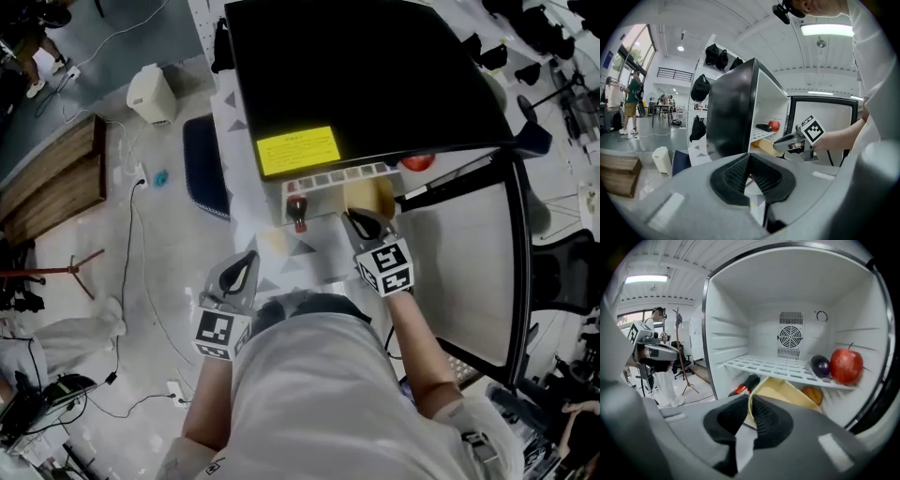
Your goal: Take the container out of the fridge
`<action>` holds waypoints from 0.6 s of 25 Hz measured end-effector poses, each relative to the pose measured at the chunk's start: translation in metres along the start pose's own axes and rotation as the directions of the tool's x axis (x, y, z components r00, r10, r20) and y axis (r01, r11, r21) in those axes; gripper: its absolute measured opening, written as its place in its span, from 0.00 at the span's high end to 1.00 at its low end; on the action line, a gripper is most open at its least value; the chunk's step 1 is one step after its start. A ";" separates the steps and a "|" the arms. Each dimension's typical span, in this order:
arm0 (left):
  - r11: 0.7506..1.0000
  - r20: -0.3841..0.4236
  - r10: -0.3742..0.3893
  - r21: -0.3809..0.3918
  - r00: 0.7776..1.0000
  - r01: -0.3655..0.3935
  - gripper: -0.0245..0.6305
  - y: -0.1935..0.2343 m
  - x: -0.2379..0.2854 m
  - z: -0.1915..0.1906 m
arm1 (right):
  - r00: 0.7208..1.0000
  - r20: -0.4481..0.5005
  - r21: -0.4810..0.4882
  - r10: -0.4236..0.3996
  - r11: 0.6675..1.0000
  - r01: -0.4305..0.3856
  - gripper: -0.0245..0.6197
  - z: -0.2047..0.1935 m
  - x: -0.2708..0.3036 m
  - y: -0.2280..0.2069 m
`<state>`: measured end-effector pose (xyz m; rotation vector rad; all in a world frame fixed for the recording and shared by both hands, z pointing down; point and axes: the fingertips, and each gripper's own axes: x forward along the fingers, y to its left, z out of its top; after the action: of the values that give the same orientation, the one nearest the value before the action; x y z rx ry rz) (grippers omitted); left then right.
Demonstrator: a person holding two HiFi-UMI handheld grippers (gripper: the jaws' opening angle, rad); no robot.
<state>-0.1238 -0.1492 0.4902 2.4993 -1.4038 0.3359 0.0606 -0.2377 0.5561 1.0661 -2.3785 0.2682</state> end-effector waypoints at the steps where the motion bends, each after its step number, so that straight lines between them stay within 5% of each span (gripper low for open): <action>1: 1.000 0.001 -0.018 0.006 1.000 0.018 0.95 -0.002 0.004 0.002 | 1.000 0.004 0.008 -0.002 1.000 0.001 0.91 0.001 -0.006 0.002; 15: 0.957 -0.001 -0.273 0.105 0.962 0.271 0.95 -0.053 0.053 0.021 | 0.991 0.085 0.061 -0.105 0.993 0.100 0.92 0.009 -0.083 0.018</action>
<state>-0.0495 -0.1719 0.4820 2.7394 -1.0500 0.3438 0.0907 -0.1756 0.5053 1.2468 -2.3968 0.2572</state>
